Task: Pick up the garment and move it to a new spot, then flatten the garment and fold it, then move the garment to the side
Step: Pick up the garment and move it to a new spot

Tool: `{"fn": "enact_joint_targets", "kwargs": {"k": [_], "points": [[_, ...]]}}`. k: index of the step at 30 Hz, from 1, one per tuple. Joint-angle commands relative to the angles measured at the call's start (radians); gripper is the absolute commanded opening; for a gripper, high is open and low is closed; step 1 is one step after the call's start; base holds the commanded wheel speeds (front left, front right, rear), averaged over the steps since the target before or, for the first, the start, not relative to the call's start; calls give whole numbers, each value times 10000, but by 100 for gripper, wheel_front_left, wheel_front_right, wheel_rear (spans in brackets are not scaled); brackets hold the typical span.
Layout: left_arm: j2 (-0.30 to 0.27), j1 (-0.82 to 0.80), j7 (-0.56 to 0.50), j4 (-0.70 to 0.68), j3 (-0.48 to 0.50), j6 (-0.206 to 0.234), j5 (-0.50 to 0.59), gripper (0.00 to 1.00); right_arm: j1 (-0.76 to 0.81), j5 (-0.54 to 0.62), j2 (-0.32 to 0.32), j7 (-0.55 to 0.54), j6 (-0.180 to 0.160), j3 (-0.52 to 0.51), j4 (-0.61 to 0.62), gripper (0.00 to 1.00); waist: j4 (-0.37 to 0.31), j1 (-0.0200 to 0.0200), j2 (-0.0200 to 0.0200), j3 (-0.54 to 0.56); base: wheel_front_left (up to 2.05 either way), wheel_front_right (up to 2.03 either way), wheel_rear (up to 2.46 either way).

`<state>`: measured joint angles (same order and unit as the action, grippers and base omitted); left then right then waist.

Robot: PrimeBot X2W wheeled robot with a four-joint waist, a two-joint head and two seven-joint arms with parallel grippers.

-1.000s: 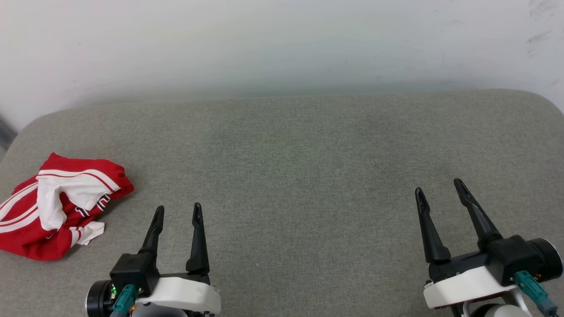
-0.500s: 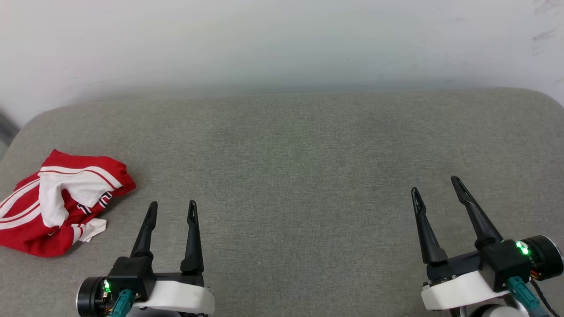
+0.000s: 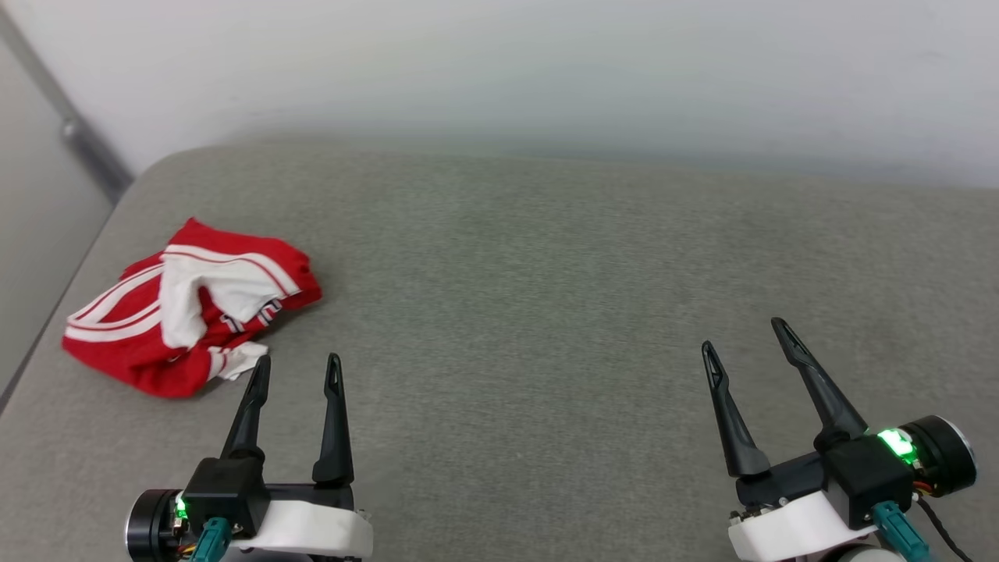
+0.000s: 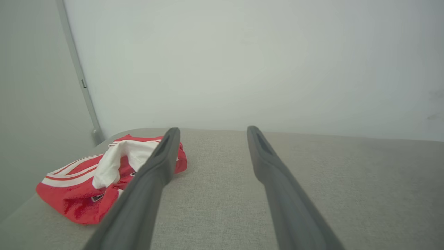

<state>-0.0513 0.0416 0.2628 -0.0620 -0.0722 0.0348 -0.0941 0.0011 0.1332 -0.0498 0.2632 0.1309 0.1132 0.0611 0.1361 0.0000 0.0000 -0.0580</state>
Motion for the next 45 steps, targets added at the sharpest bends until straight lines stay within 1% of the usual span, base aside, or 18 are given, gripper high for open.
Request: {"fn": "enact_joint_targets", "kwargs": {"k": [1, 8, 14, 16, 22, 31, 35, 38, 40, 43, 45], "points": [[11, 94, 31, -16, 10, 3, -53, 100, 94, 3, -9, 25, -3, 3, 6, 100, 424, 0, 0, 5, 0, 0, 0], [11, 163, 31, -71, 145, 71, -207, 100, 2, -70, -9, 25, -3, 218, -53, 100, 1388, 0, 0, 11, 0, 0, 0], [11, 201, 30, 89, 201, -48, -385, 100, -103, -114, -9, 25, -3, 356, -88, 100, 2094, 0, 0, -4, 0, 0, 0], [11, 256, 30, 157, 256, -10, -542, 100, -135, -124, -9, 25, -3, 395, -101, 100, 2271, 0, 0, -15, 0, 0, 0], [12, 284, 30, 272, 293, -145, -658, 100, -179, -156, -9, 25, -3, 500, -146, 100, 2602, 0, 0, -38, 0, 0, 0], [11, 272, 30, 346, 250, -170, -756, 100, -215, -172, -10, 25, -3, 556, -88, 100, 2688, 0, 0, -157, 0, 0, 0], [14, 100, 30, 370, 325, -288, -667, 100, -304, -146, -10, 25, -3, 509, -59, 100, 2524, 0, 0, -363, 0, 0, 0], [6, -176, 30, 497, 561, -396, -898, 100, -447, 127, -10, 25, -3, 544, -31, 100, 2322, 0, 0, -673, 0, 0, 0], [9, -468, 31, 597, 867, -570, -943, 100, -564, 199, -10, 25, -3, 614, 18, 100, 2128, 0, 0, -960, 0, 0, 0], [-4, -1063, 30, 995, 1290, -1000, -736, 100, -744, 259, -10, 25, -3, 568, 156, 100, 1860, 0, 0, -1388, 0, 0, 0], [-204, -1634, 31, 1423, 1610, -1248, -619, 100, -913, 392, -14, 25, -3, 678, 248, 100, 1638, 0, 0, -1768, 0, 0, 0]]}}
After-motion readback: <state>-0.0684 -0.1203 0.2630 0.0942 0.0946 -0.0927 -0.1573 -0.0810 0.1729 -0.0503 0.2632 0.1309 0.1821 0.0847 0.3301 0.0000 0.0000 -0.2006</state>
